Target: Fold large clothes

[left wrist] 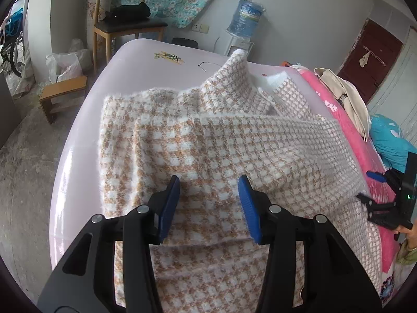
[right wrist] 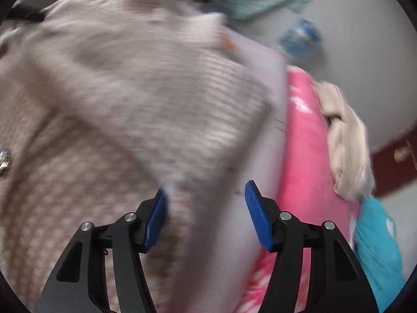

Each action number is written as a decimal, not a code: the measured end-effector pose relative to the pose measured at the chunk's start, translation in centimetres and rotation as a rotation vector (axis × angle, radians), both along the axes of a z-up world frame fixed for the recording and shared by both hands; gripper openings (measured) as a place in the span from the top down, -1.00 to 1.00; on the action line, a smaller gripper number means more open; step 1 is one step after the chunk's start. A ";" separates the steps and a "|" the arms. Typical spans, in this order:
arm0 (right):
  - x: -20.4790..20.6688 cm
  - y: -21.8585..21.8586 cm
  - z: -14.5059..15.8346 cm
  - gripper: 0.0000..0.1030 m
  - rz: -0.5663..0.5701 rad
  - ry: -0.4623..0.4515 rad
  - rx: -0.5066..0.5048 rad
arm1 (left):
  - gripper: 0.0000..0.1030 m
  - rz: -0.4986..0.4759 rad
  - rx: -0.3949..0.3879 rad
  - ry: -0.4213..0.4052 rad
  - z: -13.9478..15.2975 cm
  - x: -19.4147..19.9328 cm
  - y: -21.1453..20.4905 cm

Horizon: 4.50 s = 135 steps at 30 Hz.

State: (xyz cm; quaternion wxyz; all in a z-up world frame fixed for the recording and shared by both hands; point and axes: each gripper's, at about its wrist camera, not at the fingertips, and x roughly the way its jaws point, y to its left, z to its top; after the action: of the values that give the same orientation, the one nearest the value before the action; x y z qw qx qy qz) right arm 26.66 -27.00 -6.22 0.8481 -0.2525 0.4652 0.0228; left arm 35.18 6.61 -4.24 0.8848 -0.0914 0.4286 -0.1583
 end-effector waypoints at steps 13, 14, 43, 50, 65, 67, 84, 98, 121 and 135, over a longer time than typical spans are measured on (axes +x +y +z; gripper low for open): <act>-0.2 -5.3 -0.7 -0.21 -0.247 -0.035 0.230 | 0.12 -0.047 -0.013 0.004 -0.6 -0.3 -1.4; -0.2 -5.3 -0.9 -0.31 -0.250 -0.041 0.216 | 0.12 -0.049 -0.009 0.003 -0.6 -0.4 -1.4; 11.2 -2.7 2.1 0.25 -0.190 0.023 0.528 | 0.14 -0.018 -0.011 -0.088 2.2 1.2 0.5; 13.7 -2.5 -0.1 0.23 -0.266 0.029 0.465 | 0.21 0.025 -0.011 0.014 0.4 3.9 0.7; -4.2 1.0 7.2 -0.70 -0.071 0.005 0.524 | -0.62 0.016 0.058 -0.028 5.6 -10.0 1.3; -7.5 1.2 6.7 -0.71 -0.068 0.024 0.558 | -0.63 0.023 0.067 -0.004 5.4 -13.0 1.3; -25.9 1.4 0.0 -0.71 -0.265 0.041 0.502 | -0.64 0.167 0.276 0.078 -1.0 -31.6 1.1; -32.2 0.4 -2.4 -0.70 -0.384 0.208 0.657 | -0.28 0.112 0.109 0.199 -4.6 -39.3 2.9; -34.2 -2.0 -3.4 0.80 -0.498 0.232 0.876 | 0.79 0.050 -0.152 0.225 -4.5 -40.5 4.4; -29.2 -1.2 5.8 0.84 -0.305 -0.033 0.933 | 0.83 0.022 -0.318 -0.022 5.0 -35.6 4.5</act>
State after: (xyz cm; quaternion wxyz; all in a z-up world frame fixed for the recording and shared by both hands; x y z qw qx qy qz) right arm -2.59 -28.16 -0.41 0.8718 0.2249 0.4235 0.1002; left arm -0.47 11.06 0.73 0.8654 -0.2333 0.3876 -0.2154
